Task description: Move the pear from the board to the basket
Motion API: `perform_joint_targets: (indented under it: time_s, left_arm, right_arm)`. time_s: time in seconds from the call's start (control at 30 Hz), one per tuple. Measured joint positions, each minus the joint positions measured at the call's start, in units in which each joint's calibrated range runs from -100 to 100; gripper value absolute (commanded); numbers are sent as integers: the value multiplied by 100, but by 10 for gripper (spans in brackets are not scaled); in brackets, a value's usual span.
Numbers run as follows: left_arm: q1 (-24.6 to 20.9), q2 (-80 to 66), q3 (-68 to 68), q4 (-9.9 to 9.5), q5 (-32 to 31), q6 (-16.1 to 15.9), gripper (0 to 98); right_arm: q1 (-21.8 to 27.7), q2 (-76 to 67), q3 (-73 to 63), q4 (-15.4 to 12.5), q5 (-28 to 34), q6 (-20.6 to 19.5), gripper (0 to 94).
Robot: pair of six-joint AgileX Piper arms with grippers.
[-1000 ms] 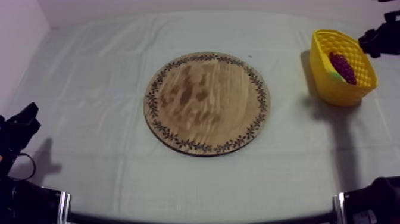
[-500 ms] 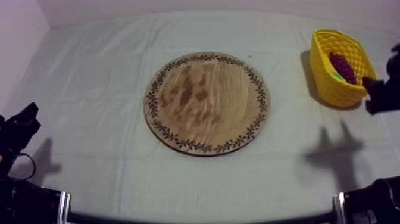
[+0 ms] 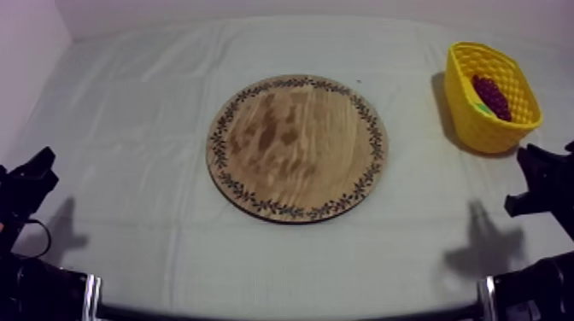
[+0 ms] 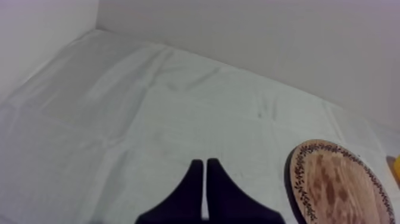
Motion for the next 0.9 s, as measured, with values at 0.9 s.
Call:
perform_joint_targets:
  time_s: [0.9]
  left_arm:
    - [0, 0, 0, 0, 0, 0, 1]
  right_arm:
    - [-31, -161, 14, -105, 280, 19, 6]
